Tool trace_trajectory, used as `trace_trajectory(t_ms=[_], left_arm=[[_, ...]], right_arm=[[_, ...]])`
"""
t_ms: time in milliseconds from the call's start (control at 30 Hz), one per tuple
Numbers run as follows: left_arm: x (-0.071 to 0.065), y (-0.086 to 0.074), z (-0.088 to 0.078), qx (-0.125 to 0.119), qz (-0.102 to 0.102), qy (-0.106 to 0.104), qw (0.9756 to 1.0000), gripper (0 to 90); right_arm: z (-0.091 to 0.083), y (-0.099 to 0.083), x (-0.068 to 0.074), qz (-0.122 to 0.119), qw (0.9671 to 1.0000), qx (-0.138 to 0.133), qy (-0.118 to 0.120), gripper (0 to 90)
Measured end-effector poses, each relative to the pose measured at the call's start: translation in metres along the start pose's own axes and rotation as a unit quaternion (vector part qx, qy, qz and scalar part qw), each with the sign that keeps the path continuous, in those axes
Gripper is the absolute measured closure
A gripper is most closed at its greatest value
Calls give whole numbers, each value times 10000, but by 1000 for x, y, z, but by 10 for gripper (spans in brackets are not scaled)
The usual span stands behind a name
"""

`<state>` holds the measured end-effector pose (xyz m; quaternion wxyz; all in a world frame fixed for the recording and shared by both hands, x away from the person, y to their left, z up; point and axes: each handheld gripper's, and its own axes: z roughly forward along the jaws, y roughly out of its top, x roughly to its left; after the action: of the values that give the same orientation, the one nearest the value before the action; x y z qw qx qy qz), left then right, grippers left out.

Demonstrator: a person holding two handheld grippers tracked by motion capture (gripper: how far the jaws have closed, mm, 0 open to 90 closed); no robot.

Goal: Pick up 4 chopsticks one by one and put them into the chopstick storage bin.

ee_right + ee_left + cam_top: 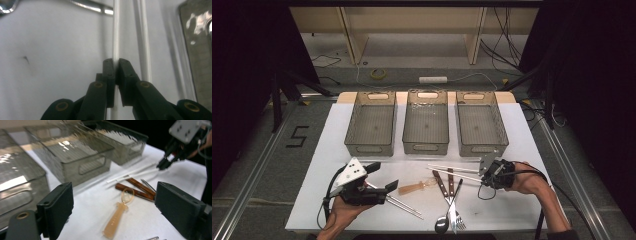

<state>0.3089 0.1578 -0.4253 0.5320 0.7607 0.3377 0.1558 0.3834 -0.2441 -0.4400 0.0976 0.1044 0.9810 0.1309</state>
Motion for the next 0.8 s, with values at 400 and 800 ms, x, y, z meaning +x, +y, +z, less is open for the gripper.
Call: trace_trajectory(t_ms=[400, 800], left_arm=[[-17, 18, 49, 903, 777, -411, 9920, 154], [-33, 19, 70, 1709, 1593, -688, 9699, 269]], right_arm=[[-13, 38, 19, -560, 9981, -228, 61, 851], [-15, 68, 35, -1021, 9944, -231, 106, 851]])
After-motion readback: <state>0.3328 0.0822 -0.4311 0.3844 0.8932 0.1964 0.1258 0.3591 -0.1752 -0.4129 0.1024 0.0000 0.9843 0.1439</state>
